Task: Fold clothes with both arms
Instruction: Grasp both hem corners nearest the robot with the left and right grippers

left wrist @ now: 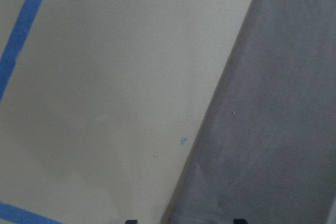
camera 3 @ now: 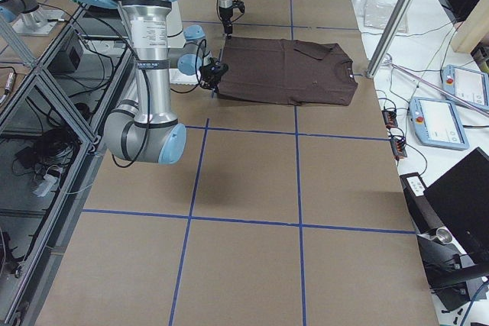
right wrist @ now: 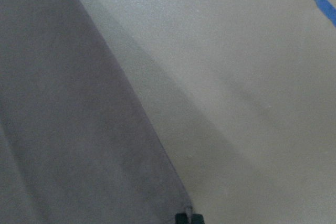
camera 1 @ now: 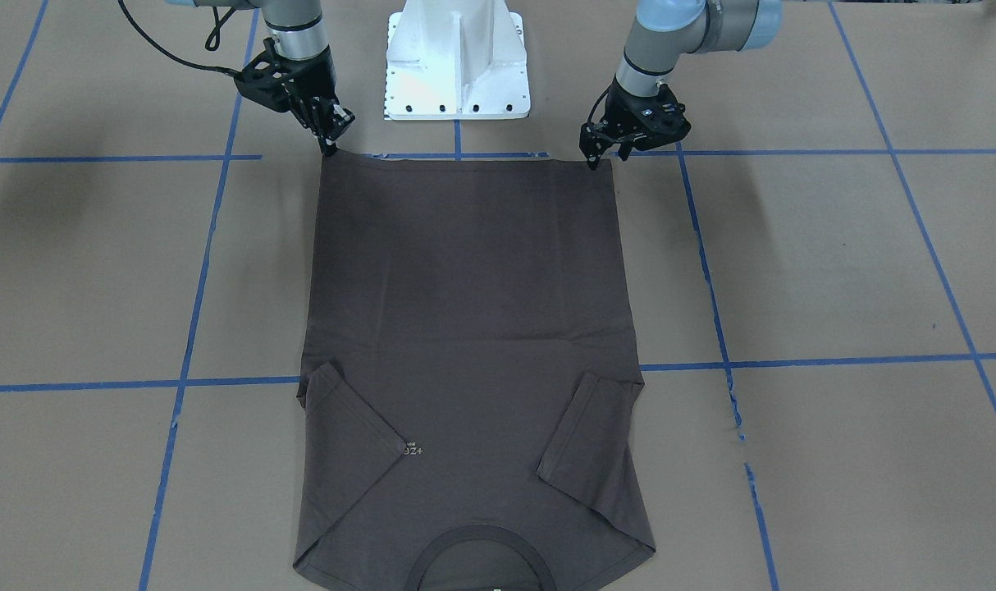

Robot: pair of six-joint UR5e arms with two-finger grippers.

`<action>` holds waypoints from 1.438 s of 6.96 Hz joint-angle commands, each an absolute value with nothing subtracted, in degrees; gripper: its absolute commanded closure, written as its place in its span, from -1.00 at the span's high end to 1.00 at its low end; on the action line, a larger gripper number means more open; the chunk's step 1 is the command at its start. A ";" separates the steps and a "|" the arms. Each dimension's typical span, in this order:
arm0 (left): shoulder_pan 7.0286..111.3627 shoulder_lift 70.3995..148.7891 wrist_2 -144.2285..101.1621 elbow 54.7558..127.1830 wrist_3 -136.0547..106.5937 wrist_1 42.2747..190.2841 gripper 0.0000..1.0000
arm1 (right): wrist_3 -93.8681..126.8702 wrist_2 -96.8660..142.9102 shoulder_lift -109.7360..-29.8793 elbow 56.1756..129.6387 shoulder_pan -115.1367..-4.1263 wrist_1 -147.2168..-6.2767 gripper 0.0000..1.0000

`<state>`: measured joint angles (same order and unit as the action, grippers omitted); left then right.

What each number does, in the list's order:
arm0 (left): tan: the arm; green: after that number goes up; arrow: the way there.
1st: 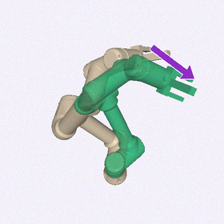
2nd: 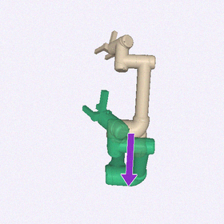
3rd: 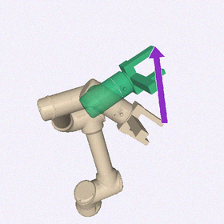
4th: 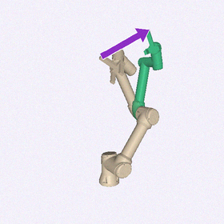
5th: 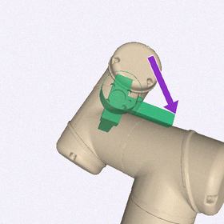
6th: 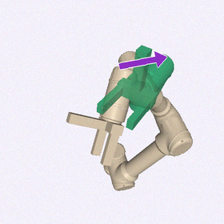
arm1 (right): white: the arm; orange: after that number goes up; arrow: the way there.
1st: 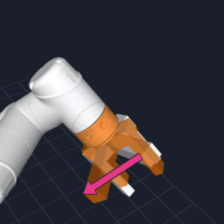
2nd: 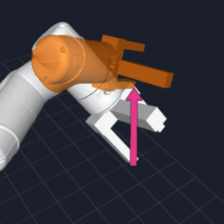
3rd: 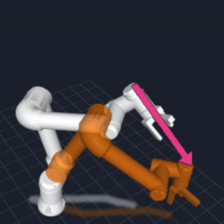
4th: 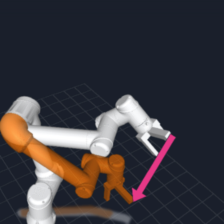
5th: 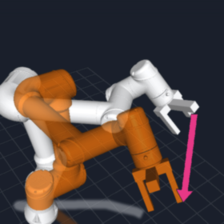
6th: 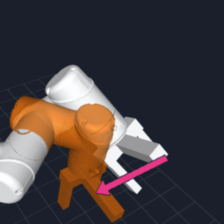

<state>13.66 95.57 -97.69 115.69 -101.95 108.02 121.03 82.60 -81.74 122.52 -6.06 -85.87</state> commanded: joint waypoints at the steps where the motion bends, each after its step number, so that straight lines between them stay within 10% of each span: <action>1: 13.54 95.45 -97.73 115.49 -101.87 108.02 0.24 | 121.03 82.62 -81.74 122.52 -5.98 -85.87 -1.00; 5: 12.39 95.36 -97.73 115.49 -101.87 108.02 -0.99 | 121.11 82.53 -81.74 122.61 -6.06 -85.96 -1.00; 10: 12.39 92.21 -98.35 126.43 -101.95 105.74 -1.00 | 121.03 82.70 -86.45 130.81 -3.72 -88.83 -1.00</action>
<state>12.50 93.82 -98.17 121.82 -101.83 106.93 121.03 82.57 -83.38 125.56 -5.59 -86.74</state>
